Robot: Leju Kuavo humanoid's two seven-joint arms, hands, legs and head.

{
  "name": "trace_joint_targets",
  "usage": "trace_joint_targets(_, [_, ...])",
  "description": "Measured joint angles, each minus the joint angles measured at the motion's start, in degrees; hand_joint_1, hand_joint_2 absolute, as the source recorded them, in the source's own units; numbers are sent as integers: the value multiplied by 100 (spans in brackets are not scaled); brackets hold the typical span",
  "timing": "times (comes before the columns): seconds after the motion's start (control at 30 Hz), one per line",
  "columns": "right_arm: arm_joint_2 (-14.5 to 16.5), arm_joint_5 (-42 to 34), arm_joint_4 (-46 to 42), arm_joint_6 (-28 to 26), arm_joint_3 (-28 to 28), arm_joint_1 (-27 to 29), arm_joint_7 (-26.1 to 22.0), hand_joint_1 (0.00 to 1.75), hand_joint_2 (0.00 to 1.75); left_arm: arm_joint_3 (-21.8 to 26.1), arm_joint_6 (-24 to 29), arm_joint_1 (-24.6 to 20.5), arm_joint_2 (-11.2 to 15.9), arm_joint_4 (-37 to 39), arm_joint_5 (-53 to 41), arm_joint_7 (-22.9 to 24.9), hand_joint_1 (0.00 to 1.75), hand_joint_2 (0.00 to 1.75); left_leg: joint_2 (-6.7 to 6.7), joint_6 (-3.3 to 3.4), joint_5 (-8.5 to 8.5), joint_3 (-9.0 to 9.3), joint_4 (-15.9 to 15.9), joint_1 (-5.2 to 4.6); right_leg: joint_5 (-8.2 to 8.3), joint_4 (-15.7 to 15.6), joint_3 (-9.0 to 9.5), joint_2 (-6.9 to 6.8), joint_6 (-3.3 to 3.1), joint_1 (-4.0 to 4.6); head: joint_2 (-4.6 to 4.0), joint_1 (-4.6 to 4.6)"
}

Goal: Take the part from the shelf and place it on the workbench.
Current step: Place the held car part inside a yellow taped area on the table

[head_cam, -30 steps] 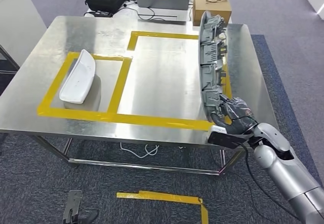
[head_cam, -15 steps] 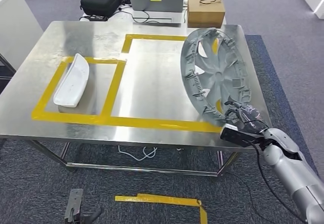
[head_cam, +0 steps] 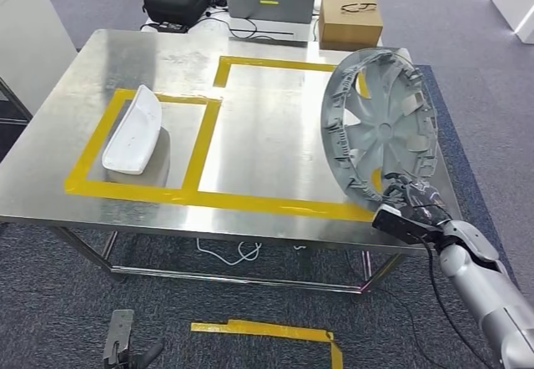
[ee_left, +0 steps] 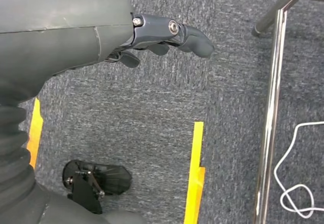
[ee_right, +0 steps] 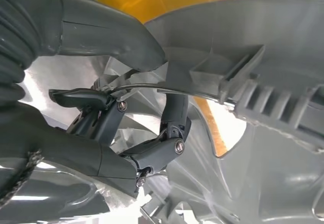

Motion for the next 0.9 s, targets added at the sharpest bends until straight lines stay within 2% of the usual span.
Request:
trace_joint_targets(0.03, [8, 10, 0, -14, -9, -7, -22, 44, 44, -1, 4, -3, -4, 0, 12, -2, 0, 175, 1, -18, -3, 0, 2, -5, 67, -256, 134, -8, -34, 17, 0, 0])
trace_joint_targets(0.07, [17, 25, 0, -26, -19, -8, -42, 0, 0, -2, -10, -4, -10, 0, 23, -7, 0, 175, 2, -45, -1, -2, 2, -2, 78, -379, 204, -15, -60, 36, 0, -3])
trace_joint_targets(0.1, [27, 40, -1, -36, -31, 0, -59, 0, 0, -2, -33, -5, -13, 0, 36, -13, 0, 175, 4, -76, 4, -4, -4, 0, 79, -395, 223, -16, -73, 49, 0, -2])
trace_joint_targets(0.17, [49, 76, -24, -53, -52, 38, -78, 0, 0, -2, -49, -4, -9, 0, 70, -21, 0, 87, 9, -144, -14, -6, 13, 10, 135, -453, 252, -11, -113, 28, 0, -2])
trace_joint_targets(0.23, [91, 112, -72, -72, -68, 89, -98, 0, 0, -3, 34, -15, 1, 0, 105, 2, 0, 0, 11, -210, -237, -134, 327, 14, 192, -522, 273, -13, -163, -15, 0, -19])
trace_joint_targets(0.3, [135, 146, -109, -90, -73, 161, -116, 0, 0, -3, 121, -22, 7, 0, 123, 43, 0, 0, 12, -262, -615, -444, 1027, 39, 205, -530, 260, -15, -184, -25, 0, -36])
trace_joint_targets(0.33, [152, 163, -120, -97, -72, 205, -124, 0, 0, -3, 143, -20, 9, 0, 126, 60, 0, 0, 13, -285, -738, -589, 1348, 52, 205, -527, 252, -15, -182, -27, 0, -38])
trace_joint_targets(0.37, [163, 179, -134, -107, -72, 248, -132, 0, 0, -3, 157, -15, 10, 0, 127, 75, 0, 0, 14, -303, -763, -665, 1521, 62, 204, -522, 248, -16, -178, -29, 0, -36])
trace_joint_targets(0.4, [172, 194, -154, -117, -72, 285, -139, 0, 0, -4, 164, -10, 11, 0, 127, 86, 0, 0, 15, -315, -667, -637, 1469, 70, 201, -512, 245, -16, -169, -33, 0, -35])
trace_joint_targets(0.47, [181, 228, -220, -153, -72, 342, -148, 0, 0, -7, 176, -8, 16, 0, 124, 103, 0, 0, 15, -322, -273, -316, 787, 85, 175, -468, 240, -15, -128, -50, 0, -35])
trace_joint_targets(0.53, [185, 264, -313, -204, -72, 365, -153, 0, 0, -11, 187, -11, 14, 1, 121, 115, 0, 0, 10, -294, -55, -33, 164, 79, 146, -410, 202, -5, -66, -42, 0, -42])
trace_joint_targets(0.57, [185, 280, -363, -226, -73, 382, -154, 0, 0, -13, 193, -8, 11, 1, 121, 121, 0, 0, 7, -264, -53, 8, 52, 70, 141, -395, 180, 1, -36, -35, 0, -46])
trace_joint_targets(0.63, [185, 303, -463, -254, -73, 428, -154, 0, 0, -16, 210, 3, 10, 1, 122, 127, 0, 0, 5, -181, -59, -9, 38, 52, 153, -403, 162, 7, 22, -37, 0, -48])
trace_joint_targets(0.7, [185, 311, -541, -267, -74, 464, -150, 0, 0, -20, 224, 5, 12, 0, 123, 127, 0, 0, 9, -99, -38, -4, 11, 57, 70, -317, 101, 4, 79, -56, 0, -40])
trace_joint_targets(0.73, [185, 314, -571, -270, -74, 472, -149, 0, 0, -26, 227, 1, 11, 0, 120, 125, 0, 0, 11, -64, -28, -2, -3, 63, -56, -114, -5, 3, 98, -62, 0, -33])
trace_joint_targets(0.77, [185, 319, -597, -274, -75, 481, -149, 0, 0, -36, 227, -1, 8, 0, 116, 123, 0, 0, 14, -35, -23, -1, -12, 65, -232, 222, -175, 1, 112, -66, 0, -26])
trace_joint_targets(0.83, [185, 340, -647, -277, -74, 514, -149, 0, 0, -54, 229, 1, 2, 0, 112, 119, 0, 0, 16, -8, -28, -5, -11, 55, -549, 1027, -571, 1, 125, -67, 0, -25])
trace_joint_targets(0.87, [185, 353, -679, -279, -73, 537, -148, 0, 0, -60, 230, 4, 1, 0, 115, 119, 0, 0, 16, -3, -30, -3, -10, 51, -594, 1276, -702, 1, 126, -67, 0, -27])
trace_joint_targets(0.9, [185, 364, -723, -286, -73, 556, -147, 0, 0, -64, 231, 6, 1, 0, 120, 121, 0, 0, 15, -1, -33, 0, -9, 48, -528, 1304, -732, 1, 119, -67, 0, -26])
